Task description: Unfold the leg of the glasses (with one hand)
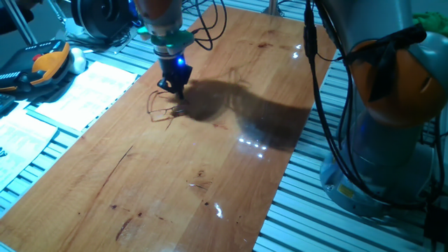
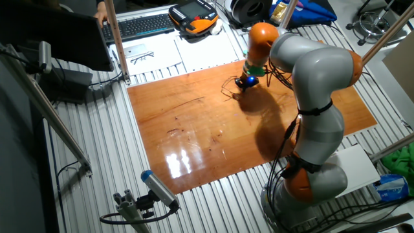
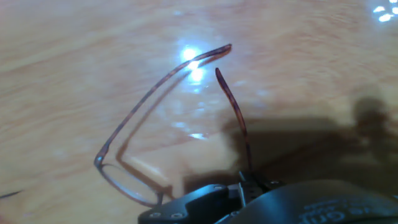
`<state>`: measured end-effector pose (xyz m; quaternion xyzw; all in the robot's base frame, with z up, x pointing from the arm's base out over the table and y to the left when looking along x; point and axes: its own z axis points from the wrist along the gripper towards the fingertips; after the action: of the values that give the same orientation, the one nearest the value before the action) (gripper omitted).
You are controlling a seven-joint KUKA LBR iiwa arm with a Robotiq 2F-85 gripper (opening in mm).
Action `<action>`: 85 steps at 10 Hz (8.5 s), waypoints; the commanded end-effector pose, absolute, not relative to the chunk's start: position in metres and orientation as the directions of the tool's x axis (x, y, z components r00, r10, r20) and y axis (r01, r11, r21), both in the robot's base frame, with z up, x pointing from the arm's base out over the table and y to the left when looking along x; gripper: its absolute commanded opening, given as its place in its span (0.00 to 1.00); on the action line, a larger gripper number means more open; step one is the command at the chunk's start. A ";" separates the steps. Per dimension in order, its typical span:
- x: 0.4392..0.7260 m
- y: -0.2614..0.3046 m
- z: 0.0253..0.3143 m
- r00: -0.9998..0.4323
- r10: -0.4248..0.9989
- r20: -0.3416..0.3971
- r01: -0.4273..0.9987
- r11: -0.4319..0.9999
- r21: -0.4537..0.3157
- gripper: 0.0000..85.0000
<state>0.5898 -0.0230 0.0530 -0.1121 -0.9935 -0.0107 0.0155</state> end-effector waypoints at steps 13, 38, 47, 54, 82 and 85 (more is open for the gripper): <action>0.563 0.018 0.105 -0.885 0.411 -0.219 0.465 0.769 -0.439 0.00; 0.549 0.095 0.051 -0.987 -0.151 0.057 -0.160 0.953 -0.258 0.00; 0.561 0.084 0.037 -0.989 -0.118 0.084 -0.131 0.974 -0.184 0.00; 0.567 0.064 0.026 -0.995 -0.061 0.084 -0.074 0.984 -0.159 0.00; 0.572 0.042 0.055 -0.991 0.119 0.066 0.111 0.987 -0.114 0.00; 0.574 0.048 0.055 -0.989 0.130 0.067 0.125 0.990 -0.072 0.00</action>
<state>0.5744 0.0490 0.0542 -0.0633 -0.9968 0.0323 0.0360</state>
